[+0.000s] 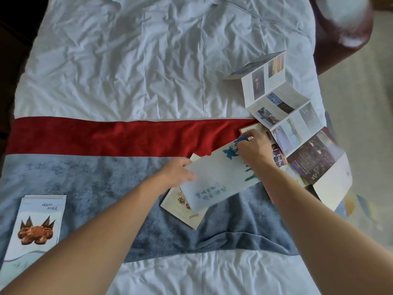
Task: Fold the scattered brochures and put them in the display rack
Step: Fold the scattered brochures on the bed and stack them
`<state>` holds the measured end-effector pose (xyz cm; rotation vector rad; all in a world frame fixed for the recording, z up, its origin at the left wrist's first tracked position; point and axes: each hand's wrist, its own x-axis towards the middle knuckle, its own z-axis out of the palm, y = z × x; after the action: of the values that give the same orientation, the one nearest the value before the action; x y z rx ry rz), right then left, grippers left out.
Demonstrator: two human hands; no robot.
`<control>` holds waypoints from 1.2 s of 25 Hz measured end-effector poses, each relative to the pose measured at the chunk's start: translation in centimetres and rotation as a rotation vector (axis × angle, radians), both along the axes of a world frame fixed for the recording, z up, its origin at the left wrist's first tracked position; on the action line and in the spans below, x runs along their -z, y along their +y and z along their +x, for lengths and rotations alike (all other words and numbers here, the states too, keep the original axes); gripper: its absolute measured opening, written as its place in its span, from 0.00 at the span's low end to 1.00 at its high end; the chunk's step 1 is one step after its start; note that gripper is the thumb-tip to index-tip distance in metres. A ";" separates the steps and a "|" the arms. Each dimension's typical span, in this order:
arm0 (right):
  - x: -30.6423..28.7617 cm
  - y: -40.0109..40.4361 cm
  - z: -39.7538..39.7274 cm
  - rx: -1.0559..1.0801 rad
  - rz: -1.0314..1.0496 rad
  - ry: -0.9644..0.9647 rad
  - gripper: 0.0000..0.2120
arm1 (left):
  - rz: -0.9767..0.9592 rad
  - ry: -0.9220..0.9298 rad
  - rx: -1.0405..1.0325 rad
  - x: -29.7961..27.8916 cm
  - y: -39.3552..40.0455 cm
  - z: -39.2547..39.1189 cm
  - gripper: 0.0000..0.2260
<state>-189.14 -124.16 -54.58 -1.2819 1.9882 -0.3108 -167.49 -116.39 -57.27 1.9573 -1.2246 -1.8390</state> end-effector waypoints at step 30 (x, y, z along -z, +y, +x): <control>2.6 9.1 7.5 0.238 0.422 -0.985 0.26 | 0.060 0.178 -0.196 0.7 3.6 2.1 0.29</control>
<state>-181.65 -115.05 -57.16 -0.4518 1.2370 -0.4854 -165.35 -112.76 -57.97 1.8238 -0.9020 -1.9194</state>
